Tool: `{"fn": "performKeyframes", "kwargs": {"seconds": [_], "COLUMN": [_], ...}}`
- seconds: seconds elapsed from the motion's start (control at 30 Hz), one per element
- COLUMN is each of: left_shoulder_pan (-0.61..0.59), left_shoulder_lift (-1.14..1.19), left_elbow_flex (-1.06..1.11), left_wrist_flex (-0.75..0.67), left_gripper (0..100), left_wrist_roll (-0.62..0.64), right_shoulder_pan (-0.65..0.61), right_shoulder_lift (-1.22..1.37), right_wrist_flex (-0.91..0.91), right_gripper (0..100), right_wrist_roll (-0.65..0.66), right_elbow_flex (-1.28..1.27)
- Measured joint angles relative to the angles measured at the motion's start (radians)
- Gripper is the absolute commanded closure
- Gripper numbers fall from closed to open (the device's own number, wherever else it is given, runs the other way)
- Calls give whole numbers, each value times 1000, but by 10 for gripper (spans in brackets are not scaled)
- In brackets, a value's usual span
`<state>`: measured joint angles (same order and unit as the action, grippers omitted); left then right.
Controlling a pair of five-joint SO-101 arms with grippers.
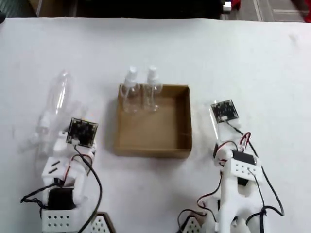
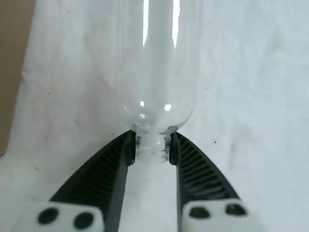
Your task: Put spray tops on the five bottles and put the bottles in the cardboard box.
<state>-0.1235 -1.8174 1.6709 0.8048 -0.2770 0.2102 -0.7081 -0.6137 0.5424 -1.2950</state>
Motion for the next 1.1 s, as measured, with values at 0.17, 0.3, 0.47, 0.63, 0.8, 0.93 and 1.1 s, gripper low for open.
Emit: {"fn": "performKeyframes", "kwargs": {"seconds": [0.17, 0.3, 0.47, 0.63, 0.8, 0.93, 1.1], "left_shoulder_pan": [0, 0, 0, 0, 0, 0, 2], "left_shoulder_lift": [0, 0, 0, -3, -12, -12, -15], "left_elbow_flex": [-2, -78, -235, -315, -404, -525, -712], "left_wrist_flex": [20, 121, 281, 301, 221, 209, 278], "left_gripper": [961, 960, 960, 960, 957, 806, 676], "left_wrist_roll": [0, 0, 81, 112, 149, 226, 379], "right_shoulder_pan": [9, 9, 32, 75, 75, 75, 32], "right_shoulder_lift": [0, 0, -78, -262, -410, -451, -450], "right_wrist_flex": [0, -2, -192, -555, -918, -1074, -1086], "right_gripper": [981, 982, 982, 982, 981, 981, 981], "right_wrist_roll": [0, 0, 0, 83, 213, 319, 376], "right_elbow_flex": [0, 3, 112, 344, 680, 927, 984]}}
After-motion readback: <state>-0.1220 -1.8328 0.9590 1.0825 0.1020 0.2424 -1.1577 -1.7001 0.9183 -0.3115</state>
